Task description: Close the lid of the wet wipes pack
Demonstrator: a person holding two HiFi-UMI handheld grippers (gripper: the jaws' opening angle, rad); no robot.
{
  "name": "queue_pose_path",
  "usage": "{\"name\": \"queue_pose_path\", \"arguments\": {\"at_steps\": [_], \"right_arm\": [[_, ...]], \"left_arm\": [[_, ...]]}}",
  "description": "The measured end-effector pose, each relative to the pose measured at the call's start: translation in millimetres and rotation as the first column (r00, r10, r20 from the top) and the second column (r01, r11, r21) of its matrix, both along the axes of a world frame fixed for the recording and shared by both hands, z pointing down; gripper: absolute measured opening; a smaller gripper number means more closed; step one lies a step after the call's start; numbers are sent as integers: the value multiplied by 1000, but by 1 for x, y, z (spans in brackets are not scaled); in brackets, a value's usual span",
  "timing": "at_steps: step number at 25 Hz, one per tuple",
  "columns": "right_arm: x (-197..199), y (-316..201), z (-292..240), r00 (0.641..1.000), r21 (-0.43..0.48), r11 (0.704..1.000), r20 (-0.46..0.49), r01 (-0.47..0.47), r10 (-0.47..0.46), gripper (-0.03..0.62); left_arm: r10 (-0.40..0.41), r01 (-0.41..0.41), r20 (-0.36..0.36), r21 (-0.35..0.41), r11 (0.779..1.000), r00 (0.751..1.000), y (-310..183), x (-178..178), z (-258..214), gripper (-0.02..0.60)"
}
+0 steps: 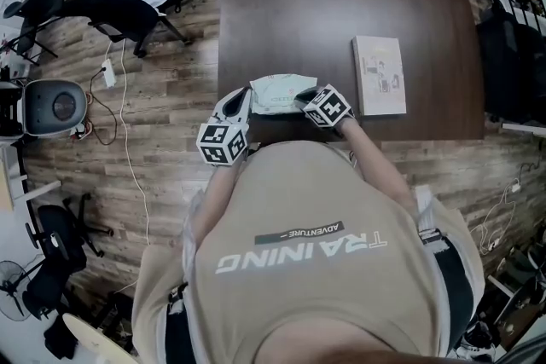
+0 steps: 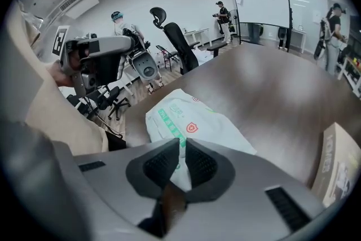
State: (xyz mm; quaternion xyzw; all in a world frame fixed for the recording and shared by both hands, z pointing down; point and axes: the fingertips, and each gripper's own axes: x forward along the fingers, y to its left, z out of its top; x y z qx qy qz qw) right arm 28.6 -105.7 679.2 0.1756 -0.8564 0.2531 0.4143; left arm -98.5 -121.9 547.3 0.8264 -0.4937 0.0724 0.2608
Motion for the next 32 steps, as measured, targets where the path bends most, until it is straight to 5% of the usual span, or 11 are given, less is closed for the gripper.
{"name": "queue_pose_path", "arguments": {"at_steps": [14, 23, 32], "right_arm": [[-24, -14, -39, 995, 34, 999, 98, -31, 27, 26], [-32, -9, -10, 1000, -29, 1000, 19, 2, -2, 26], [-38, -13, 4, 998, -72, 996, -4, -58, 58, 22]], "left_arm": [[-13, 13, -25, 17, 1000, 1000, -1, -7, -1, 11], [-40, 41, -34, 19, 999, 999, 0, -27, 2, 11], [56, -55, -33, 20, 998, 998, -8, -26, 14, 11]]}}
